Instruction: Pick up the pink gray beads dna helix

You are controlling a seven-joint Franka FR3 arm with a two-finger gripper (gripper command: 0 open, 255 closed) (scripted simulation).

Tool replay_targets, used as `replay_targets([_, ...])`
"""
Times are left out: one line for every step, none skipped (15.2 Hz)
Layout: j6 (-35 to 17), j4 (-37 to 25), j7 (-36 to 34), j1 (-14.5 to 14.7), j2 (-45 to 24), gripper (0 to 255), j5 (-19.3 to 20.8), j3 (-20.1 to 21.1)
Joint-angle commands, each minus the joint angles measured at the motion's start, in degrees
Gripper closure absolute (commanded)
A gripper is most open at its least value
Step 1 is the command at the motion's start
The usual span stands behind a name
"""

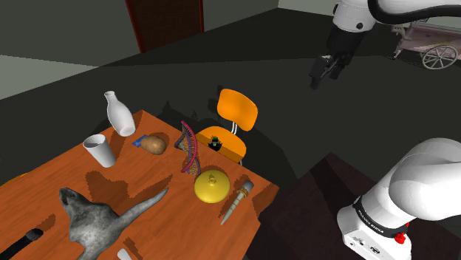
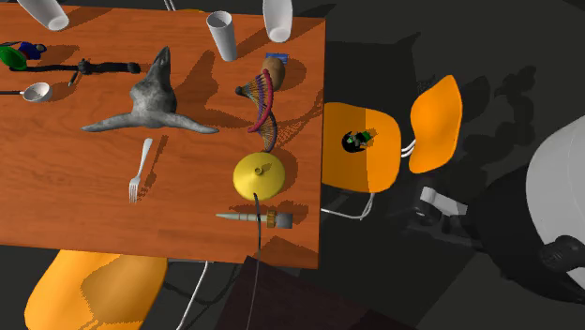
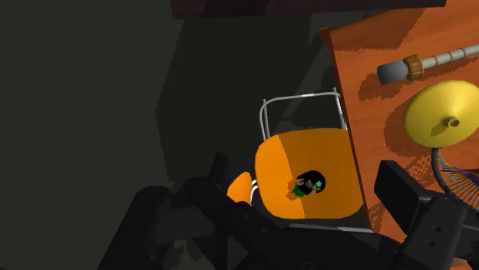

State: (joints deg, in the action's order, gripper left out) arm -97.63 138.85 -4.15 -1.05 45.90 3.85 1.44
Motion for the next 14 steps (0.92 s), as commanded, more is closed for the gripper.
replay_targets([0.0,0.0,0.0,0.0,0.0,0,0.0,0.0])
replay_targets([-0.8,0.4,-2.2,0.2,-0.5,0,-0.9,1.3])
replay_targets([-1.6,0.7,-4.4,0.3,-1.1,0,-1.9,2.7])
replay_targets([-2.5,0.9,-6.6,0.5,-1.8,0,-2.8,4.0])
replay_targets([-3.4,1.1,-8.8,0.6,-2.6,0,-3.7,5.3])
replay_targets([-4.3,1.1,-11.0,0.7,-3.6,0,-4.5,6.6])
replay_targets([-5.2,1.0,-13.2,0.8,-4.6,0,-5.3,8.0])
replay_targets([-6.2,0.9,-15.4,0.9,-5.7,0,-6.1,9.3])
replay_targets([-7.1,0.6,-17.6,0.9,-6.9,0,-6.8,10.6])
replay_targets([-8.1,0.3,-19.7,1.0,-8.2,0,-7.4,11.9])
replay_targets([-9.1,-0.2,-21.9,0.9,-9.6,0,-8.0,13.2])
replay_targets([-10.1,-0.7,-24.1,0.9,-11.1,0,-8.5,14.5])
replay_targets([-11.0,-1.4,-26.2,0.7,-12.7,0,-8.9,15.9])
replay_targets([-12.0,-2.1,-28.4,0.6,-14.3,0,-9.2,17.2])
